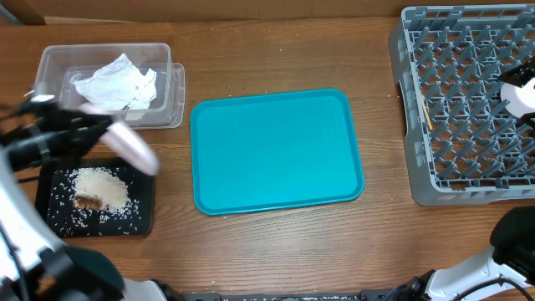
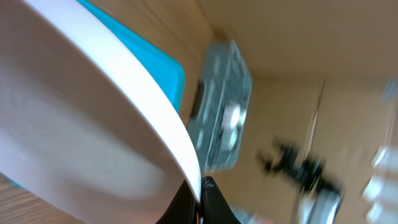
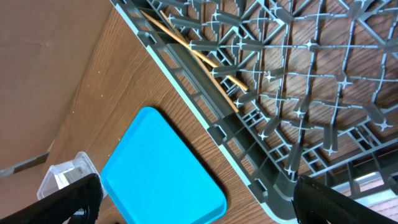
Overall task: Sort waste into correct bins and load items into the dishwasher
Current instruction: 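Carry the empty plate back over the teal tray, then set the plate flat on the teal tray and withdraw the left gripper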
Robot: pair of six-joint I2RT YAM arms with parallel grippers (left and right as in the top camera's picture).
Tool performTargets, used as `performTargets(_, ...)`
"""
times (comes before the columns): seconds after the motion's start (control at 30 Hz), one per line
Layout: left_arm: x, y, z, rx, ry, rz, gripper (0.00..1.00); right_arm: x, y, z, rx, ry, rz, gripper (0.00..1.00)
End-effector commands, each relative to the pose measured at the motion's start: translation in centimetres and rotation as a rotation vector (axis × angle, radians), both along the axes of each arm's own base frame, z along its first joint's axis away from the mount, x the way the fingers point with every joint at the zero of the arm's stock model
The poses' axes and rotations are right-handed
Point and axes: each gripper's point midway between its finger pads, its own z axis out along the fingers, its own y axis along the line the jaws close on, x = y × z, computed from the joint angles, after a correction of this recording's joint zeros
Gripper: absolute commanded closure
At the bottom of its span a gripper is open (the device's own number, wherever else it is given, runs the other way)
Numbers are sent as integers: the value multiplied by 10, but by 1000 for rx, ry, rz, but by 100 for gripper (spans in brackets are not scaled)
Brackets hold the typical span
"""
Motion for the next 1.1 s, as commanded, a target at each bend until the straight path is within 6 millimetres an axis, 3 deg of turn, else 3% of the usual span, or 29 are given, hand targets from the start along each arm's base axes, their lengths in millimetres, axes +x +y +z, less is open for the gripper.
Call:
performTargets(0.0,-7,-76,24,59,-120,-220,96,1,1,5,-6,-15,1,0)
performTargets(0.07,-4,-110,20,113,-132,-319,96,1,1,5,-6,-15,0,0)
performTargets(0.13,5,-138,2,236,-90,-372,96,1,1,5,-6,-15,1,0)
performTargets(0.27,28,-172,-38,591,-13,-309,96,1,1,5,-6,-15,0,0)
performTargets(0.4,46,-213,-60,888,-95,-284,96,1,1,5,-6,-15,1,0)
performTargets(0.53,50,-264,-98,1090,-157,-346,96,1,1,5,-6,-15,0,0)
performTargets(0.77,52,-325,-179,1208,-163,-468,96,1,1,5,-6,-15,1,0)
performTargets(0.9,56,-338,-214,1212,-137,-503,95,1,1,5,-6,-15,1,0)
performTargets(0.97,51,-342,-226,1189,-110,-539,84,1,1,5,-6,-15,1,0)
performTargets(1.07,43,-351,-229,1133,-94,-579,75,1,1,5,-6,-15,0,0)
